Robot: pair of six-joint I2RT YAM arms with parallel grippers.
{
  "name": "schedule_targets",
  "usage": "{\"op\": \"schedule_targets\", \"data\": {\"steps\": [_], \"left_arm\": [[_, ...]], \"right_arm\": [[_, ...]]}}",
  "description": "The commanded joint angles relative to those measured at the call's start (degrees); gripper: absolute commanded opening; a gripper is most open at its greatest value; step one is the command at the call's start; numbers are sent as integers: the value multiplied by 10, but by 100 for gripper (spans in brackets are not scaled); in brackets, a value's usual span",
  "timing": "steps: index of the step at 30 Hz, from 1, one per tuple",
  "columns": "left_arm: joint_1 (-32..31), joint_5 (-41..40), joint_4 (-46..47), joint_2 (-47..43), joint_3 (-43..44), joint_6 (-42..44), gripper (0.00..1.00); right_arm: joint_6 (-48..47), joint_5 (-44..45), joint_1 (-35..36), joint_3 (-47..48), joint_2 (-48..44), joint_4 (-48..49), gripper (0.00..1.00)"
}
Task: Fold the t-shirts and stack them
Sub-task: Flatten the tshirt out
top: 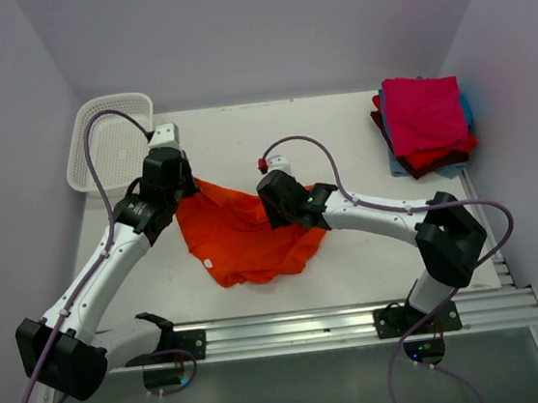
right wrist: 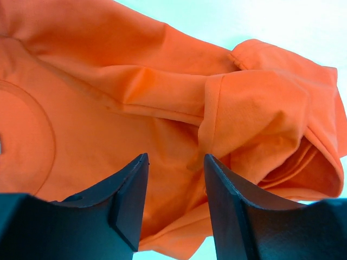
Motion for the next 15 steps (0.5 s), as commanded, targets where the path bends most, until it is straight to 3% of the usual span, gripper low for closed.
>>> {"op": "schedule_targets", "data": {"steps": [1, 15], "left_arm": [[5, -1, 15, -18, -5, -1, 0], [7, -2, 20, -26, -9, 1, 0]], "right_arm": [[-2, 9, 0, 26, 37, -31, 51], [39, 75, 1, 25, 39, -58, 60]]}}
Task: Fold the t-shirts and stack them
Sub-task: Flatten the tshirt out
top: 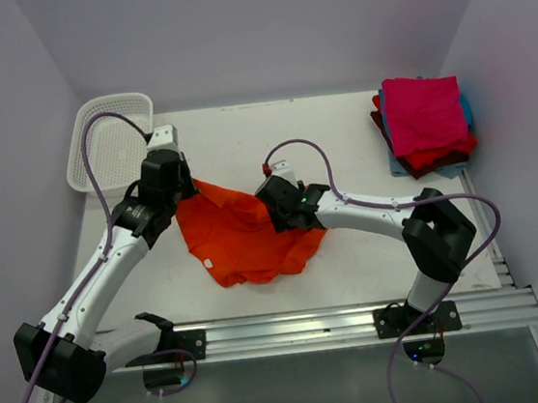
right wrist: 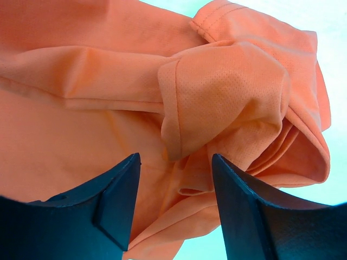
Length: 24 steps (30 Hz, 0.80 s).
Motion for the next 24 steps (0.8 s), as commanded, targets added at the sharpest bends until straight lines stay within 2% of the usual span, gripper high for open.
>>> {"op": "schedule_targets", "data": {"steps": [1, 5, 9, 11, 12, 13, 19, 24], "left_arm": [[7, -1, 20, -13, -1, 1, 0], [7, -2, 19, -12, 0, 2, 0], [8, -4, 17, -15, -1, 3, 0], [8, -5, 17, -17, -1, 3, 0], [9, -5, 15, -17, -1, 4, 0], [9, -6, 13, -17, 0, 4, 0], [9, -4, 13, -24, 2, 4, 0], [10, -32, 5, -61, 33, 14, 0]], "right_arm": [[12, 26, 1, 12, -11, 2, 59], [7, 33, 0, 7, 18, 26, 53], [7, 44, 0, 6, 51, 52, 19], [8, 44, 0, 7, 63, 50, 14], [9, 46, 0, 5, 63, 49, 4], [13, 48, 0, 2, 54, 48, 0], [8, 47, 0, -31, -49, 29, 0], [-37, 58, -10, -19, -205, -32, 0]]}}
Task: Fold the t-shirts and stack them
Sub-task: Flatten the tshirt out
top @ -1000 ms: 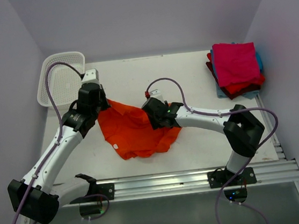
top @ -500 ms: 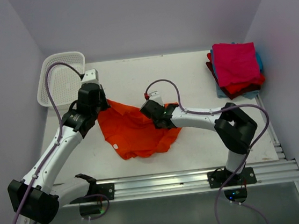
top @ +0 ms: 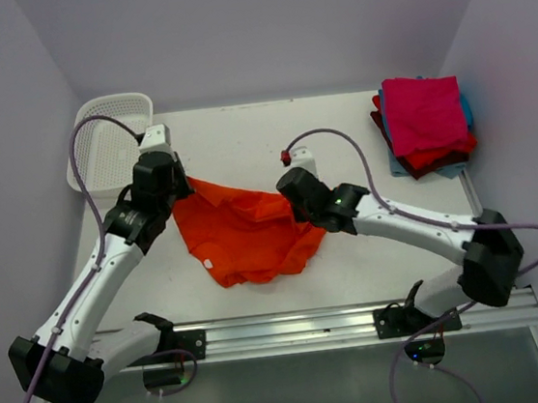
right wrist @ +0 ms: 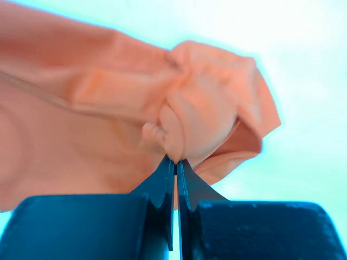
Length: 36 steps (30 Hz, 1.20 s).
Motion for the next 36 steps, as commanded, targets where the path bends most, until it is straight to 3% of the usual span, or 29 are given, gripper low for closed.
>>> {"op": "schedule_targets", "data": {"steps": [1, 7, 13, 19, 23, 25, 28, 31, 36], "left_arm": [[6, -29, 5, -40, 33, 14, 0], [6, -28, -35, -76, 132, 43, 0], [6, 49, -22, -165, 195, 72, 0], [6, 187, 33, -318, 204, 113, 0], [37, 314, 3, -382, 277, 126, 0], [82, 352, -20, -383, 324, 122, 0], [86, 403, 7, -397, 347, 85, 0], [88, 386, -6, -390, 349, 81, 0], [88, 315, -24, -375, 305, 81, 0]], "right_arm": [[-36, 35, -10, 26, -122, -34, 0], [-87, 82, -28, 94, -239, -106, 0], [-146, 102, -28, 121, -353, -114, 0], [-214, -59, -27, 84, -532, -53, 0], [-237, -127, -30, 105, -652, -62, 0], [-241, -151, -47, 129, -656, -97, 0], [-236, -183, -93, 168, -656, -136, 0], [-212, -176, -129, 198, -631, -161, 0], [-149, -80, -146, 231, -518, -289, 0]]}}
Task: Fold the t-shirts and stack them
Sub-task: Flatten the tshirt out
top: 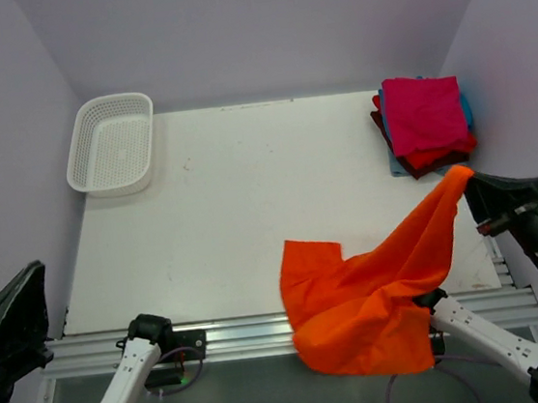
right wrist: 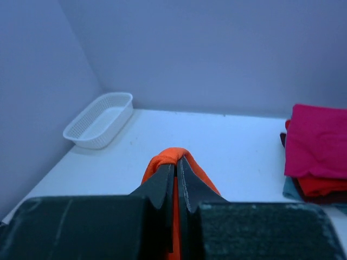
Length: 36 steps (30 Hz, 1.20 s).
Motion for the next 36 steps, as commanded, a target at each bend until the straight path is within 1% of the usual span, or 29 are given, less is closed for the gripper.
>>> {"op": "schedule_targets", "data": {"steps": [1, 2, 3, 4, 5, 6, 7, 8, 10, 12, 13, 16, 17, 20, 23, 25, 26, 27, 28, 29, 30, 31, 33, 34, 35, 36], "left_arm": [[6, -43, -53, 44, -48, -18, 0], [14, -47, -72, 60, -64, -27, 0], [14, -33, -78, 66, -85, -36, 0], [28, -10, -85, 76, -143, -55, 0], [37, 57, -72, 78, -179, -61, 0], [49, 80, -71, 78, -210, -63, 0], [72, 93, -65, 74, -270, -60, 0], [82, 109, -37, 54, -300, -56, 0], [93, 110, -24, 36, -349, -36, 0], [94, 113, -30, 33, -360, -26, 0], [94, 128, -27, 39, -372, -27, 0], [95, 155, 3, 61, -408, -35, 0], [94, 156, 9, 66, -415, -36, 0], [94, 164, 46, 84, -440, -49, 0], [92, 178, 89, 119, -468, -62, 0], [74, 175, 108, 159, -481, -62, 0], [57, 129, 112, 174, -479, -57, 0], [5, 94, 110, 189, -474, -50, 0], [-28, 32, 106, 222, -454, -37, 0], [-56, 14, 107, 241, -445, -34, 0], [-96, 5, 111, 259, -435, -32, 0], [-110, 4, 119, 305, -418, -26, 0], [-143, 8, 116, 357, -388, -10, 0], [-159, 5, 117, 399, -381, -4, 0], [-176, -6, 118, 419, -377, 1, 0], [-215, -11, 116, 437, -371, 7, 0]], "right_arm": [[44, 52, -1, -23, 116, -107, 0], [57, 62, -1, -36, 123, -107, 0], [61, 61, -2, -49, 127, -100, 0], [63, 59, -1, -72, 130, -93, 0], [65, 57, -1, -80, 134, -80, 0], [70, 62, -1, -86, 136, -78, 0], [71, 63, -2, -89, 143, -78, 0], [71, 65, -2, -95, 156, -78, 0], [75, 55, -2, -100, 172, -78, 0], [78, 46, -1, -108, 200, -69, 0], [81, 36, -1, -113, 209, -64, 0], [78, 11, -1, -113, 266, -48, 0], [76, 8, -2, -115, 279, -29, 0], [71, 3, -2, -110, 336, -3, 0], [71, 23, -1, -100, 396, 30, 0], [73, 52, -1, -91, 436, 43, 0], [73, 59, -1, -82, 447, 53, 0], [73, 64, -2, -79, 457, 57, 0], [73, 65, -2, -73, 474, 61, 0], [73, 66, -1, -70, 480, 67, 0], [71, 69, -2, -69, 486, 71, 0], [71, 76, -2, -65, 491, 74, 0], [63, 86, -7, -57, 514, 81, 0], [61, 83, -17, -44, 523, 82, 0], [59, 82, -24, -38, 547, 83, 0], [55, 80, -31, -31, 559, 84, 0]]}}
